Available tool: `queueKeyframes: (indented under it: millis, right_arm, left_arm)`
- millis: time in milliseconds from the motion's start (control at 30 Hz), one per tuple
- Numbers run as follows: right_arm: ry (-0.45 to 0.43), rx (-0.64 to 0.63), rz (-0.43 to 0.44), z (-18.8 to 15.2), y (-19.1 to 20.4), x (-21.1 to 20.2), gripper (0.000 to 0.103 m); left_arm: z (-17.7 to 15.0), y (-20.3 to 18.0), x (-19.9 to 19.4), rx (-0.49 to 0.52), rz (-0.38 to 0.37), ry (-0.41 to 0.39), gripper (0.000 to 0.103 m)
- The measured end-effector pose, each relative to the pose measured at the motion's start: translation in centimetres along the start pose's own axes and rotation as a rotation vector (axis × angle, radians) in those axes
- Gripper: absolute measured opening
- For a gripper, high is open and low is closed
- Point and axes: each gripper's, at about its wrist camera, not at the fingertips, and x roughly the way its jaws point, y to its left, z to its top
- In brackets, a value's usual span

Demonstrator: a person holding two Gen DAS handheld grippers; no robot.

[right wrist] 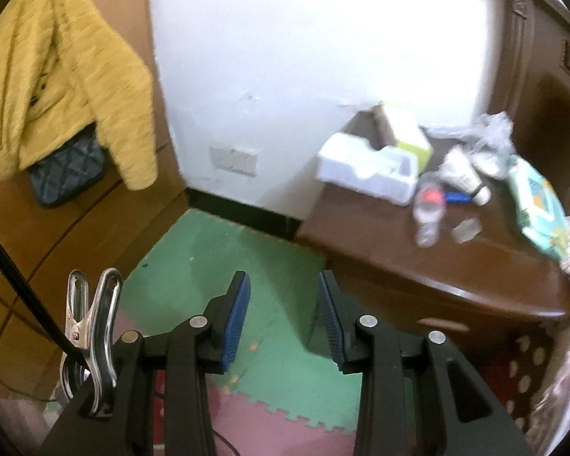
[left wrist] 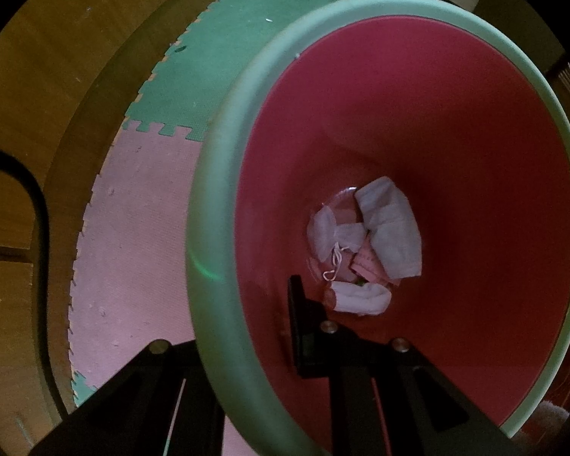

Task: Collect trash
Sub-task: 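Move the right gripper back to the clear plastic bottle on the nightstand, then grasp the clear plastic bottle by its neck with the right gripper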

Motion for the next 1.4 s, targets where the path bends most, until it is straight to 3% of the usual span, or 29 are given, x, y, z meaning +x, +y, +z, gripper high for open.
queueKeyframes:
  millis: [300, 633, 800, 967, 1400]
  right_arm:
    - [-0.011, 0.096, -0.037, 2.4, -5.2, -0.3, 0.038]
    - [0.011, 0.124, -0.142, 3.4, -10.1, 1.3, 0.038]
    - [0.032, 0.193, -0.122, 4.3, -12.0, 2.4, 0.038]
    - [0.039, 0.217, -0.090, 5.5, -11.9, 3.8, 0.038]
    - [0.143, 0.160, -0.171, 5.6, -10.9, 7.8, 0.038]
  left_arm:
    - [0.1, 0.0, 0.0, -0.001, 0.003, -0.005, 0.010]
    - [0.0, -0.1, 0.0, 0.000, 0.000, -0.010, 0.010]
    - [0.1, 0.0, -0.1, -0.002, -0.001, -0.009, 0.010]
    - [0.2, 0.0, -0.1, -0.003, -0.002, -0.009, 0.010]
    - [0.2, 0.0, -0.2, -0.008, -0.004, -0.013, 0.010]
